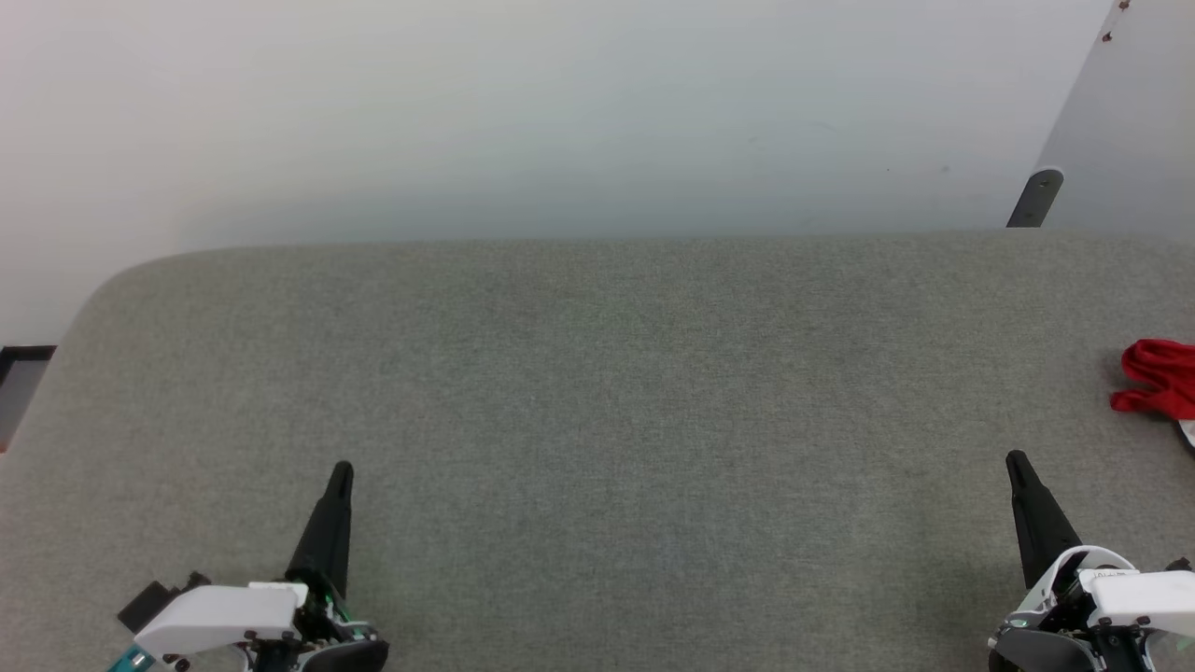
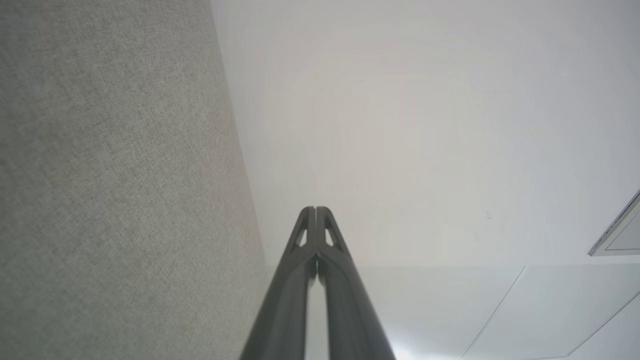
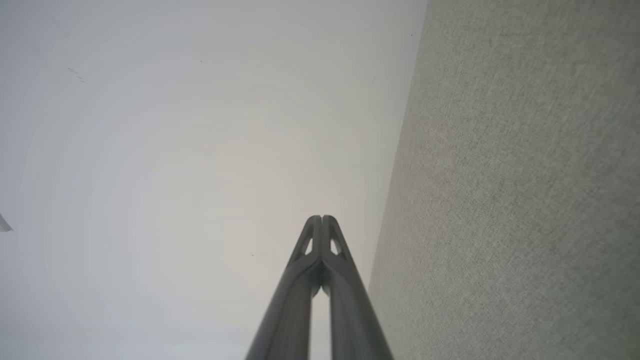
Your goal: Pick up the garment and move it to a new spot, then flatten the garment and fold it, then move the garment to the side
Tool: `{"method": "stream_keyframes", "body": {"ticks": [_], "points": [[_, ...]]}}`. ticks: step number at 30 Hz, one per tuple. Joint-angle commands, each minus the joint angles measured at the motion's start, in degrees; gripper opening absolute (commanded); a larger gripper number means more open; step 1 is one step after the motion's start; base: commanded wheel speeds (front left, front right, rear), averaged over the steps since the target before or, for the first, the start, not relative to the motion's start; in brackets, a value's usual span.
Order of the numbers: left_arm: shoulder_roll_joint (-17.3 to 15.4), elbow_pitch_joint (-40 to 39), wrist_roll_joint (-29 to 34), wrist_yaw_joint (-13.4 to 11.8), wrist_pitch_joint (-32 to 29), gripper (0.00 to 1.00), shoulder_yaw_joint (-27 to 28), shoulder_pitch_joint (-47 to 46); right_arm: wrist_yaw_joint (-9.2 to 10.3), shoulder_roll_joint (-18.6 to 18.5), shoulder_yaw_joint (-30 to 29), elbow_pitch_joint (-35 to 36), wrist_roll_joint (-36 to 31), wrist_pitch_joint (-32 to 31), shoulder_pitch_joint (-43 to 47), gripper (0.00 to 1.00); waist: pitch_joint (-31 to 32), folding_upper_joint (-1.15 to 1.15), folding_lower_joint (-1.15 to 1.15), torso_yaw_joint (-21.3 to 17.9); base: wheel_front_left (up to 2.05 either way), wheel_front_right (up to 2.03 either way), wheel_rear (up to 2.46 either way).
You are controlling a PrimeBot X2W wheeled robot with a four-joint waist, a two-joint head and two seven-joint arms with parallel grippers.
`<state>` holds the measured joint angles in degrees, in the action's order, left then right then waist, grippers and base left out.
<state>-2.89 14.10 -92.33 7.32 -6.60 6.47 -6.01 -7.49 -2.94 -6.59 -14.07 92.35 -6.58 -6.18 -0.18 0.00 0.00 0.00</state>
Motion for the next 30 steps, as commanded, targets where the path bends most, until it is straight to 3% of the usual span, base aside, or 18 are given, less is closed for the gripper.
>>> {"method": "stream_keyframes", "body": {"ticks": [1,30], "points": [[0.1,0.1,-0.2,0.3,-0.1,0.00,0.2,-0.6,0.00,0.2,0.0,0.0,0.1,-0.1,-0.2,0.00,0.0,0.00,0.00,0.0,0.00,0.00,0.00],[0.1,0.1,-0.2,0.3,-0.1,0.00,0.1,-0.6,0.00,0.2,0.0,0.0,0.1,-0.1,-0.2,0.00,0.0,0.00,0.00,0.0,0.00,0.00,0.00]]}}
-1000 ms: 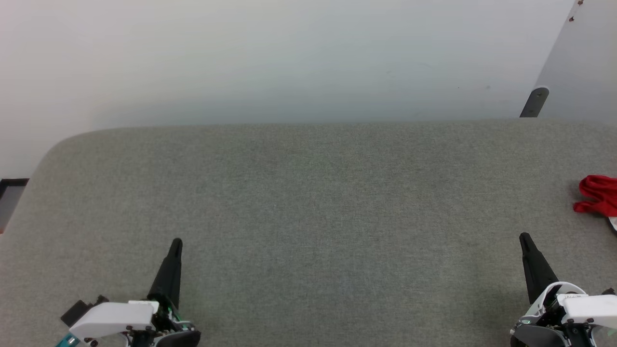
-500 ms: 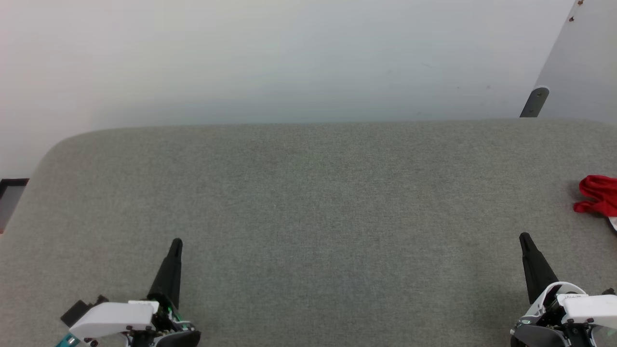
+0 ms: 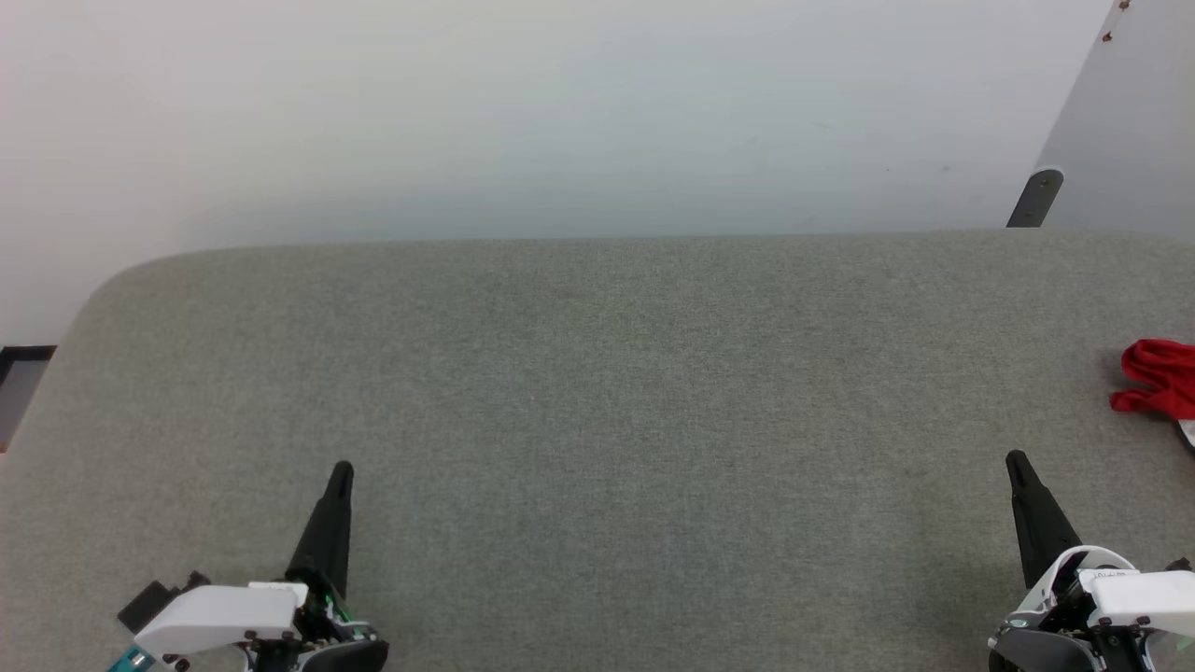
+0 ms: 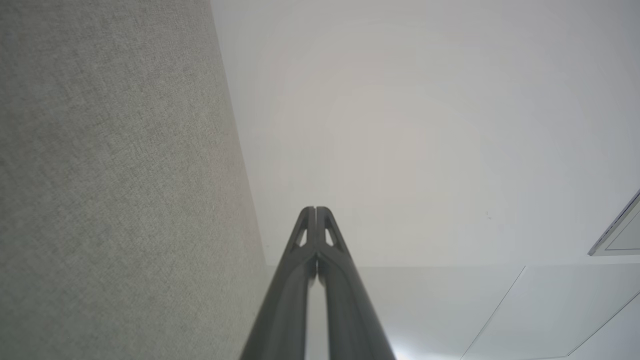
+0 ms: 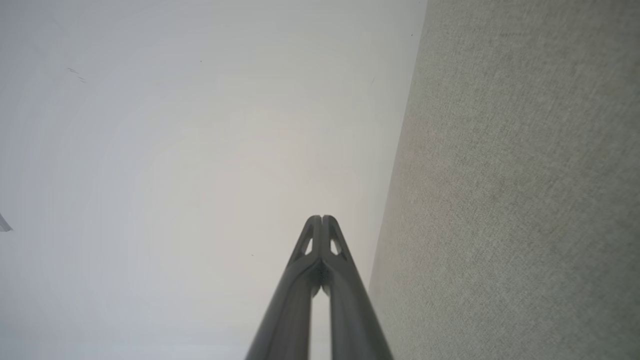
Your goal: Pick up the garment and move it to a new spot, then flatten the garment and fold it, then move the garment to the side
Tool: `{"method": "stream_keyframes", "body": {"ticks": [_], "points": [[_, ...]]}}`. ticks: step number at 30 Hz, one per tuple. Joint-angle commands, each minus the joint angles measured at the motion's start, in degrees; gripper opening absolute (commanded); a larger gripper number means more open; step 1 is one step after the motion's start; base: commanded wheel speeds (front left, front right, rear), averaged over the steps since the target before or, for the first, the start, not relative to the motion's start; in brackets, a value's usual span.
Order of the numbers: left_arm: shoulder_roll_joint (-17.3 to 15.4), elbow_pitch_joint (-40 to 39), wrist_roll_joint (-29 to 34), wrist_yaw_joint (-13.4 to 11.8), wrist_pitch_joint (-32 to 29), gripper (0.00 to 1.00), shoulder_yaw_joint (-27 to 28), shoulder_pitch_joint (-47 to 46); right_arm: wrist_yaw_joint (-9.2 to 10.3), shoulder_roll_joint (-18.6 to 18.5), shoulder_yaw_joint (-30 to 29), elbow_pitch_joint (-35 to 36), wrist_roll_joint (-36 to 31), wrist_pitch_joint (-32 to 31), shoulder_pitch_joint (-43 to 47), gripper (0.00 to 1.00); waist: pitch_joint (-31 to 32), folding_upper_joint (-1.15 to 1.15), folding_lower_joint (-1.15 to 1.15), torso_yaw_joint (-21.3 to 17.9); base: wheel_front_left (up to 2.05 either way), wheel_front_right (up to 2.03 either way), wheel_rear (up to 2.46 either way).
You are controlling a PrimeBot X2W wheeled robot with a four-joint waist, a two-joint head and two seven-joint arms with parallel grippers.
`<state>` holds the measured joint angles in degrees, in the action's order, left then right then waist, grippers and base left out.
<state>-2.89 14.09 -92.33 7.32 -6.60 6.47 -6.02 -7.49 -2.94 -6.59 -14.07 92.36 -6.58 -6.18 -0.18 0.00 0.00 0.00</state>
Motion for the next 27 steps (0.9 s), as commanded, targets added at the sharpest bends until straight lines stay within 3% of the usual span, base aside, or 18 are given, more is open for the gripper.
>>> {"method": "stream_keyframes", "body": {"ticks": [1,27], "points": [[0.1,0.1,-0.2,0.3,-0.1,0.00,0.1,-0.6,0.00,0.2,0.0,0.0,0.1,-0.1,-0.2,0.00,0.0,0.00,0.00,0.0,0.00,0.00,0.00],[0.1,0.1,-0.2,0.3,-0.1,0.00,0.1,-0.6,0.00,0.2,0.0,0.0,0.1,-0.1,-0.2,0.00,0.0,0.00,0.00,0.0,0.00,0.00,0.00]]}}
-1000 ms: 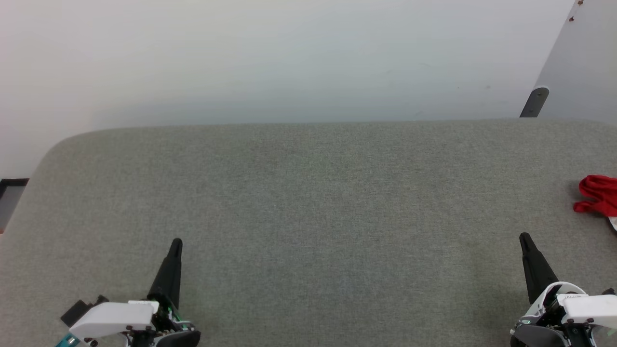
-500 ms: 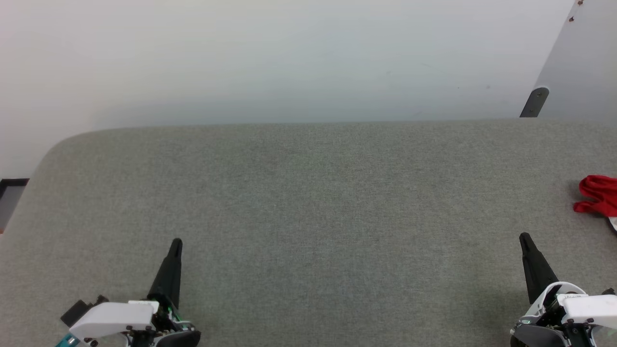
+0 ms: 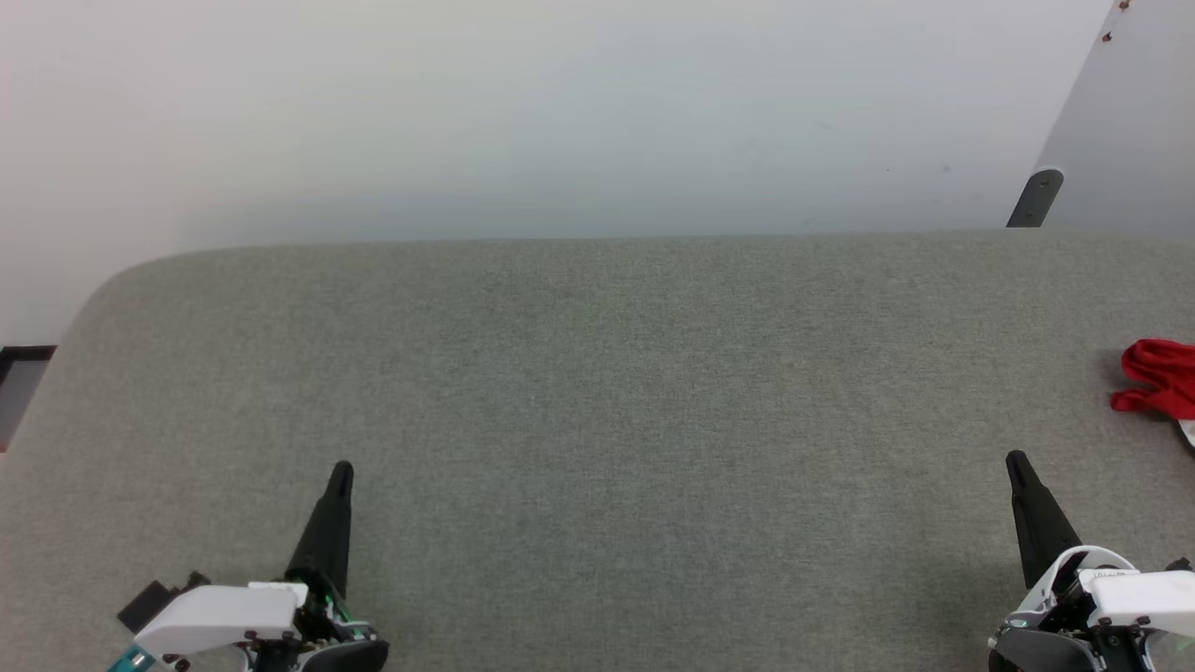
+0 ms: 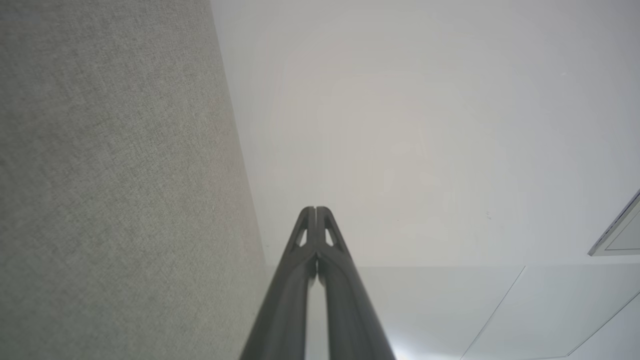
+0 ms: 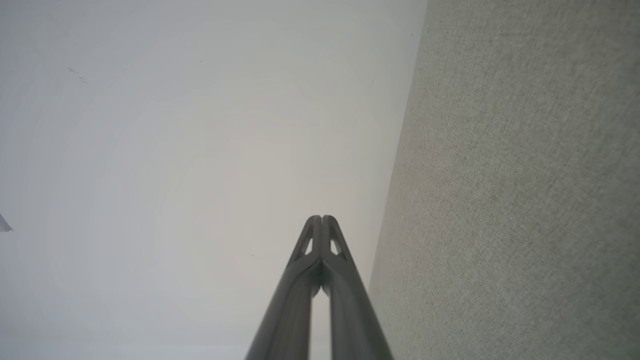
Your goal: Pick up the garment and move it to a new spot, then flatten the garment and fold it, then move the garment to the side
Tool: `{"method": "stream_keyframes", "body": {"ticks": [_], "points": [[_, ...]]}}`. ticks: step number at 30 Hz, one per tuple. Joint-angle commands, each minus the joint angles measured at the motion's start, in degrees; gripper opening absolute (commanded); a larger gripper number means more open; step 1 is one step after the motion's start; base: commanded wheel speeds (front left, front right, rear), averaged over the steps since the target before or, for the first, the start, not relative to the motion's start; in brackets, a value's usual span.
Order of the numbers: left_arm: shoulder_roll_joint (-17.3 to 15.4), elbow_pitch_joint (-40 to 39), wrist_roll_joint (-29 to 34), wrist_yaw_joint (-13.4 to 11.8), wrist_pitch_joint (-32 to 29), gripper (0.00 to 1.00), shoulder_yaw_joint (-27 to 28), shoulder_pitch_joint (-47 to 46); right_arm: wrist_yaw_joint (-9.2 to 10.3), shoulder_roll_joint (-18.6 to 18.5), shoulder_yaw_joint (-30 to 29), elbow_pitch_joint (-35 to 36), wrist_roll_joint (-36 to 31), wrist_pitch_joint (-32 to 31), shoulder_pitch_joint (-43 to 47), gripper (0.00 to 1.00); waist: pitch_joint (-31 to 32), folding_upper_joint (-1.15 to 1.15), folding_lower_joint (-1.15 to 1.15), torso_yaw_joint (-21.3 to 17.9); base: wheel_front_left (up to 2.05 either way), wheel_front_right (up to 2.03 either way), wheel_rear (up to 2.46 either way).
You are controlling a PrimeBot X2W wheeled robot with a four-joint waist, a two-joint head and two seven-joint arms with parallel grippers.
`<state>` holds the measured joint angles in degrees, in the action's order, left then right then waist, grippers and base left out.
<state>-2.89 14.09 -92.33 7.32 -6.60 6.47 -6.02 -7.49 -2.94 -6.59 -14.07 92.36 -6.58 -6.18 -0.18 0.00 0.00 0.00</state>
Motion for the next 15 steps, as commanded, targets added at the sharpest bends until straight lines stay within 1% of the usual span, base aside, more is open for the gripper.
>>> {"method": "stream_keyframes", "body": {"ticks": [1,15], "points": [[0.1,0.1,-0.2,0.3,-0.1,0.00,0.1,-0.6,0.00,0.2,0.0,0.0,0.1,-0.1,-0.2,0.00,0.0,0.00,0.00,0.0,0.00,0.00,0.00],[0.1,0.1,-0.2,0.3,-0.1,0.00,0.1,-0.6,0.00,0.2,0.0,0.0,0.1,-0.1,-0.2,0.00,0.0,0.00,0.00,0.0,0.00,0.00,0.00]]}}
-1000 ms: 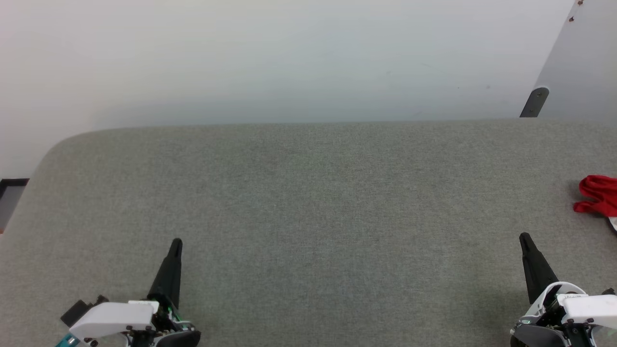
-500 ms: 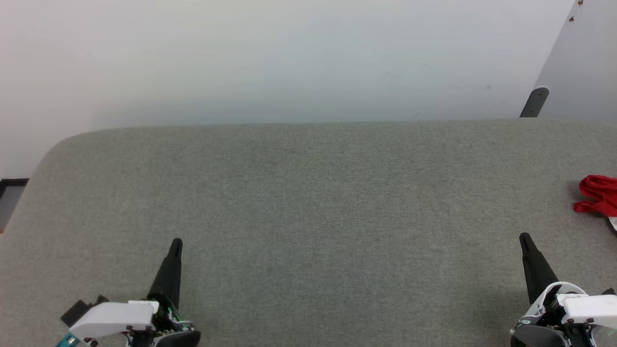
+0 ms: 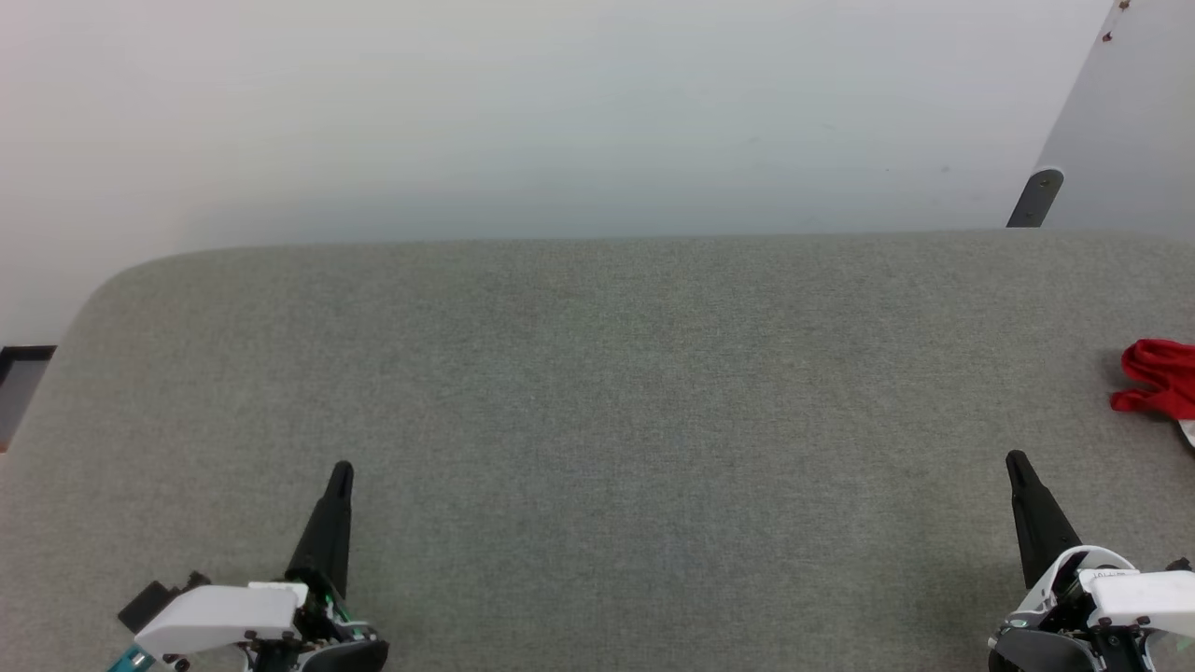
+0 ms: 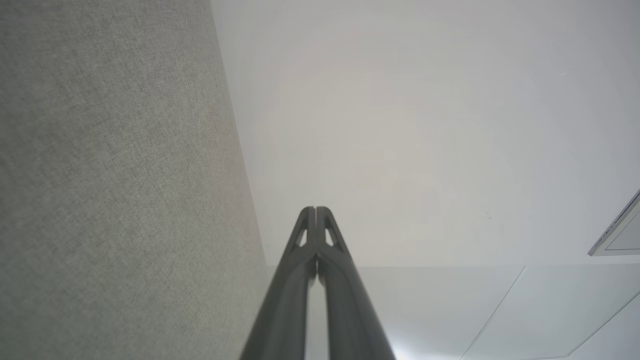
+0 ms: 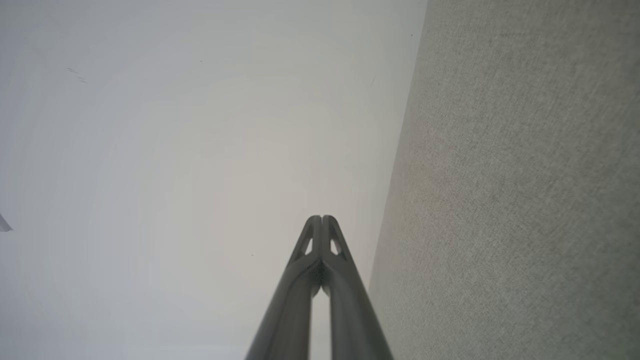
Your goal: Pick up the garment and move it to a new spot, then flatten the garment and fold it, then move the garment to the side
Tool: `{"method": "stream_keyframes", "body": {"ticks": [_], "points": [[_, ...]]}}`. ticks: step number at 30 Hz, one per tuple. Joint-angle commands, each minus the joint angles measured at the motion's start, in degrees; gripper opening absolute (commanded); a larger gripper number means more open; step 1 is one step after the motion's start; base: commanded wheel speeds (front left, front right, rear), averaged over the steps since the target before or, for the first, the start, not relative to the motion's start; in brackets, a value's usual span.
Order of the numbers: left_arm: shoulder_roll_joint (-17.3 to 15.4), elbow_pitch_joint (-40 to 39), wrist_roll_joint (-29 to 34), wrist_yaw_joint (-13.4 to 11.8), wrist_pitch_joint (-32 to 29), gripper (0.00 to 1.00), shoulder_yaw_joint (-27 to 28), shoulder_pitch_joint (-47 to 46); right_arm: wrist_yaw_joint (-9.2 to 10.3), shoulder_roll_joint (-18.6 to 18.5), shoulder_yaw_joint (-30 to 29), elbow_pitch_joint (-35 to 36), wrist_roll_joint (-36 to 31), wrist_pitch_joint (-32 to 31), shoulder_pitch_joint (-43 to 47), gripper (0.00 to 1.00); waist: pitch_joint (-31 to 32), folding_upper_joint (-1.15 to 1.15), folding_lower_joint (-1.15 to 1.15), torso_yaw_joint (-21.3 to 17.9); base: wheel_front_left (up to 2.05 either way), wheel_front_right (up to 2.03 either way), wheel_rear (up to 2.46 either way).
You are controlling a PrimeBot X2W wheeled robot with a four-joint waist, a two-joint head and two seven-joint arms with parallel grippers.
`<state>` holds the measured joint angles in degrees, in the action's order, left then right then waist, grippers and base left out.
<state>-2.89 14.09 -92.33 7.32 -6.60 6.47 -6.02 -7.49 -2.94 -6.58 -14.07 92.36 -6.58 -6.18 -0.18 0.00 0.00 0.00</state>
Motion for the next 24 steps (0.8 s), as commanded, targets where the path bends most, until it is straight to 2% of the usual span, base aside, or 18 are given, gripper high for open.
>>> {"method": "stream_keyframes", "body": {"ticks": [1,24], "points": [[0.1,0.1,-0.2,0.3,-0.1,0.00,0.1,-0.6,0.00,0.2,0.0,0.0,0.1,-0.1,-0.2,0.00,0.0,0.00,0.00,0.0,0.00,0.00,0.00],[0.1,0.1,-0.2,0.3,-0.1,0.00,0.1,-0.6,0.00,0.2,0.0,0.0,0.1,-0.1,-0.2,0.00,0.0,0.00,0.00,0.0,0.00,0.00,0.00]]}}
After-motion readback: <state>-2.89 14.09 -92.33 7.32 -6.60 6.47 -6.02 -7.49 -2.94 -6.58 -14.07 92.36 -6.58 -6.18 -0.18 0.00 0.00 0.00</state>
